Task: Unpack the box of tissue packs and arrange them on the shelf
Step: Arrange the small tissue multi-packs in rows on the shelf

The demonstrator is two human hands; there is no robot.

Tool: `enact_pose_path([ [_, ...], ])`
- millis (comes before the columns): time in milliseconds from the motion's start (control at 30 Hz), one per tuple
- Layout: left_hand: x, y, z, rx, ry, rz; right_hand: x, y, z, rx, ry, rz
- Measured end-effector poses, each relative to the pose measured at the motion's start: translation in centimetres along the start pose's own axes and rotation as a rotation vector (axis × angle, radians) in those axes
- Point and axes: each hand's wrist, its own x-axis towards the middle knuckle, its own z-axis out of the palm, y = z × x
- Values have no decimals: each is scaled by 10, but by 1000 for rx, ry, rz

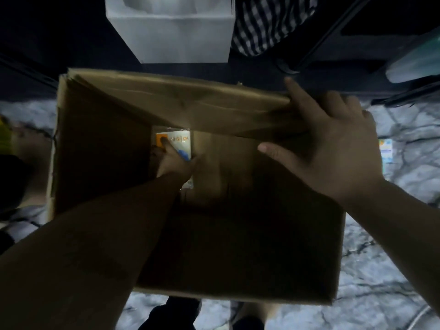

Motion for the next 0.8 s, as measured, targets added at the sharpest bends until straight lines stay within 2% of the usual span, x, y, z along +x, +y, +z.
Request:
enact_pose_path([
  [133,2,-5,17,75,161,15,0,-1,3,0,9,28],
  [233,-12,-1,6,18,82,66,1,-2,2,-9,10,24],
  [333,-43,7,-14,-40,72,100,2,-4,0,-67,-41,28],
  [467,-100,19,-62,-82,78,156,1,-11,-11,-120,-136,41],
  [667,-194,42,-162,-239,151,101,-1,-17,-58,-38,-438,70],
  [800,-257,53,-232,-272,202,175,-23,-50,-128,195,-353,216],
])
